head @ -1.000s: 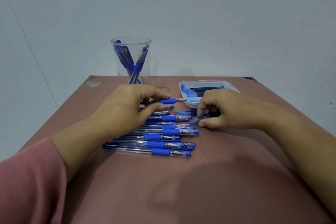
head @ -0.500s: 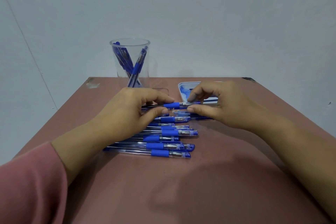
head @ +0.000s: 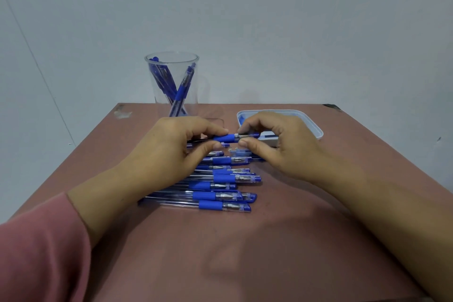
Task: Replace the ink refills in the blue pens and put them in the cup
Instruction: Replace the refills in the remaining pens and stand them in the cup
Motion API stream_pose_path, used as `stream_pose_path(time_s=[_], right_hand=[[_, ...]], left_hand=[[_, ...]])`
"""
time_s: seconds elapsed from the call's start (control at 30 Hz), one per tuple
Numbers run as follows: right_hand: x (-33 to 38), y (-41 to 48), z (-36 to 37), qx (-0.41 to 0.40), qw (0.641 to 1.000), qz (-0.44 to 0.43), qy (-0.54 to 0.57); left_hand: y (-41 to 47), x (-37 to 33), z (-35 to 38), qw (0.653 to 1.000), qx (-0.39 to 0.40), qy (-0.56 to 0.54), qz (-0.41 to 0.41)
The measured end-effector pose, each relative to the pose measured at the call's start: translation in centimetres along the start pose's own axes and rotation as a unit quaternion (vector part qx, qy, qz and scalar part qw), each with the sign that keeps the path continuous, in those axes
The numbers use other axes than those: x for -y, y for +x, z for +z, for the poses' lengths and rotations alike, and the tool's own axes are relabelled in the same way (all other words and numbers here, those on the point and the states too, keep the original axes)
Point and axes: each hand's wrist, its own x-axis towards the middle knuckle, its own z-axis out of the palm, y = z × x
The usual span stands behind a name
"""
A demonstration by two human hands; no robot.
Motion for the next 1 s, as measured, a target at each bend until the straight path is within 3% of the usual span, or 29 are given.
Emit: stream_pose_path(time_s=[0.13,0.3,0.5,0.87,1.0], right_hand=[[-0.2,0.0,-0.4,0.007,0.999,0.037,0.023],[-1.3,0.2,-2.3,-0.046,0.989,0.107,0.086],[-0.6,0.7,-3.2,-0.115,0.971,0.123,0.168],[1.8,8.0,-6.0,-0.284,0.930,0.071,0.223],[2.0,11.9,-4.0,-0.290,0.929,0.066,0.222]], left_hand=[[-0.4,0.2,-0.2,0.997,0.036,0.065,-0.006],[-2.6,-0.3,-1.1,0.978,0.085,0.159,-0.102],[-5.4,-1.1,-0.6,0.955,0.182,0.185,-0.141],[-5.6,-1.1,-0.5,0.957,0.173,0.187,-0.141],[-5.6,-1.0,-0.5,0.956,0.174,0.189,-0.139]])
